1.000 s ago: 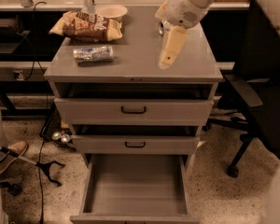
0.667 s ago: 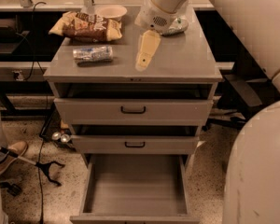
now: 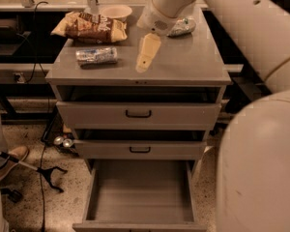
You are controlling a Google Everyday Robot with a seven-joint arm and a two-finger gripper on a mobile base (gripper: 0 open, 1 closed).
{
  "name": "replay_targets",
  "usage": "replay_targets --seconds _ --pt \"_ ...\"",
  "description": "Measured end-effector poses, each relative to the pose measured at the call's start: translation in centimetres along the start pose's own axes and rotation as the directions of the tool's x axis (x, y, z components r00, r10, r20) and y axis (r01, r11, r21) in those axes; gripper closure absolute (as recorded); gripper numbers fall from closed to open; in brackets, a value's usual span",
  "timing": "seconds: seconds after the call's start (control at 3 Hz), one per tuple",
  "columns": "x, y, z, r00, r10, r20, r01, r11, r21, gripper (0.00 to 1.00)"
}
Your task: Place redbull can into bottom drawer
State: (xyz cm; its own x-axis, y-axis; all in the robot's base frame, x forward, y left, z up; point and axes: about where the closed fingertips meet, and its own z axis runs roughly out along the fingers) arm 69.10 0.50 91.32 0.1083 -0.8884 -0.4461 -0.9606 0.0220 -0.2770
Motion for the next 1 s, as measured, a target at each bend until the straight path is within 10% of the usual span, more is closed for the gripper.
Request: replay_targets --seconds 1.0 --pt "-1.9 -6.5 9.3 1.0 0.007 0.005 -0.007 0.9999 -0.009 0.0"
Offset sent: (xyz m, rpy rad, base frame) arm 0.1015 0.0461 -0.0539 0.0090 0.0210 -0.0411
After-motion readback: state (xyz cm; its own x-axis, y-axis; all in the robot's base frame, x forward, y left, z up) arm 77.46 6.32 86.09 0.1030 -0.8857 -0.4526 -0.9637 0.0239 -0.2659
